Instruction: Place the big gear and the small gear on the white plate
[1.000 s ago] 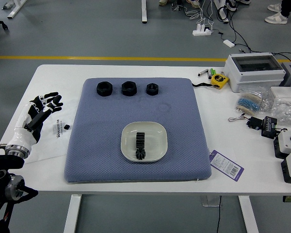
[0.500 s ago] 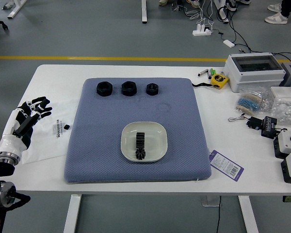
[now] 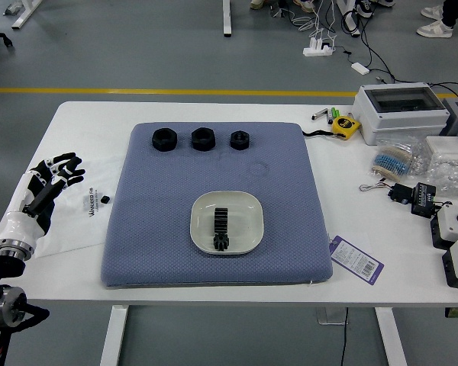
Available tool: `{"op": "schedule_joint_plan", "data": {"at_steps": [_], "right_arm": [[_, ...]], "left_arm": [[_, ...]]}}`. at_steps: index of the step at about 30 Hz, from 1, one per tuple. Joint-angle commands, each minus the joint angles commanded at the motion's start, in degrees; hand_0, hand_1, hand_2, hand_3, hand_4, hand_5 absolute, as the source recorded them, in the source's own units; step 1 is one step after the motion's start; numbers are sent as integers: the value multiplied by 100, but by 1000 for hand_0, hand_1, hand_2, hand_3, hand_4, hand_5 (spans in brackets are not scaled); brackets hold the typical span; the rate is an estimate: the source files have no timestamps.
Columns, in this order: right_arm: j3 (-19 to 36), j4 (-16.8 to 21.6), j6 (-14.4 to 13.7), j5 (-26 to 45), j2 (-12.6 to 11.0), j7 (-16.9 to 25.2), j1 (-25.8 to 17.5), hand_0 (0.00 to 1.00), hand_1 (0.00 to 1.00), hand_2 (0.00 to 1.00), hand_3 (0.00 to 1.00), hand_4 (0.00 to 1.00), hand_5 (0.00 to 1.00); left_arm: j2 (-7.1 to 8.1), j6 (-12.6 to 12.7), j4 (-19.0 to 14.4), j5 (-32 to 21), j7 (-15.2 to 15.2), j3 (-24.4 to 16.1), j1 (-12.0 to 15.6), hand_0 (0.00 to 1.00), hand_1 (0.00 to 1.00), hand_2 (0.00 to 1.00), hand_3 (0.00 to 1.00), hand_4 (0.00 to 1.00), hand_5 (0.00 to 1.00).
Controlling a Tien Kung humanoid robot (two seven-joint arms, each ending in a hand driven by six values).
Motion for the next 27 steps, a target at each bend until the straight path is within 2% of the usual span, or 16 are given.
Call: {"op": "schedule_joint_plan", "data": {"at_steps": [27], "right_arm": [[-72, 7, -12, 118, -12, 39, 93, 651, 651, 742, 607, 855, 702]], "left_arm": [[-23, -45, -11, 19, 82, 24, 24, 661, 616, 679, 639, 935, 472]]}}
